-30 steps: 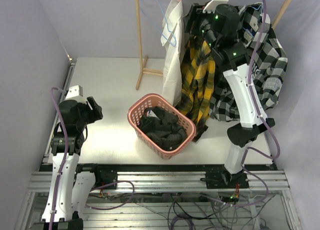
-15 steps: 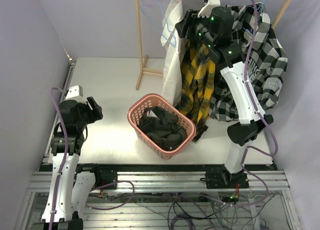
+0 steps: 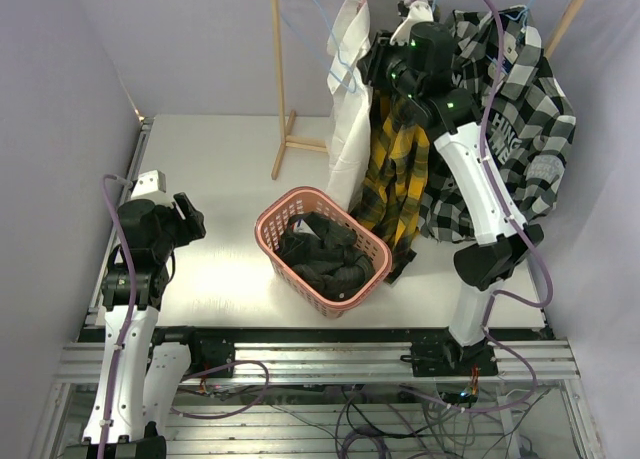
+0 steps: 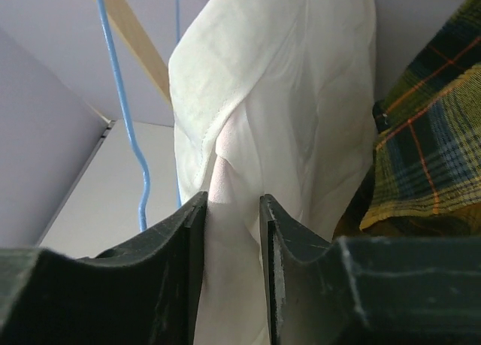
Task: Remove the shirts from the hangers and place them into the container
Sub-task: Pick up the hanger from the clothesline.
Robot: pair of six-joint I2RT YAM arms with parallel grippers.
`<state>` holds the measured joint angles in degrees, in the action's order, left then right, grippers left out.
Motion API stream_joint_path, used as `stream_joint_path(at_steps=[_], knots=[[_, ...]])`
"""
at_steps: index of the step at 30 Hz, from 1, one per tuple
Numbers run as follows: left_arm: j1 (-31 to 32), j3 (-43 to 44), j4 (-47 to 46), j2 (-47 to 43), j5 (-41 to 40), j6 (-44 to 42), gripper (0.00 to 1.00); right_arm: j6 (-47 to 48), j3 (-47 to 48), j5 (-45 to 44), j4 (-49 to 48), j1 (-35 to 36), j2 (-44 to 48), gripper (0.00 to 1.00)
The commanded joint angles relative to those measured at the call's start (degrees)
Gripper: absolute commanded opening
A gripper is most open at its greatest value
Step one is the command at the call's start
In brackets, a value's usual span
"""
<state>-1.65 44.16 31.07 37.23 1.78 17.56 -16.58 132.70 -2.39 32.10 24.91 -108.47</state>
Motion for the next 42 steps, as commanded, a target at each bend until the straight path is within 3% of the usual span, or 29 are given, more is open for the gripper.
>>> stream_joint_path(at_steps=[1, 10, 15, 30, 42], knots=[[0.59, -0.57, -2.11, -0.46, 1.56, 0.06, 0.71, 0.20, -3.14, -5.54, 0.93, -1.01, 2.63, 0.31], [0.97, -0.49, -2.02, -0.67, 1.29, 0.12, 0.71, 0.42, -8.81, -5.51, -2.11, -2.48, 6.37, 0.22], [1.14, -0.48, -1.97, -0.66, 0.99, 0.15, 0.71, 0.81, -7.33, -3.84, -2.59, -2.49, 5.94, 0.01], [1.30, -0.48, -2.06, -0.56, 1.23, 0.02, 0.70, 3.09, 0.11, -5.17, -4.43, -2.44, 7.20, 0.00], [1.30, -0.48, -2.12, -0.32, 1.51, -0.07, 0.70, 4.46, 0.00, -6.52, -2.12, -2.32, 11.44, 0.00]])
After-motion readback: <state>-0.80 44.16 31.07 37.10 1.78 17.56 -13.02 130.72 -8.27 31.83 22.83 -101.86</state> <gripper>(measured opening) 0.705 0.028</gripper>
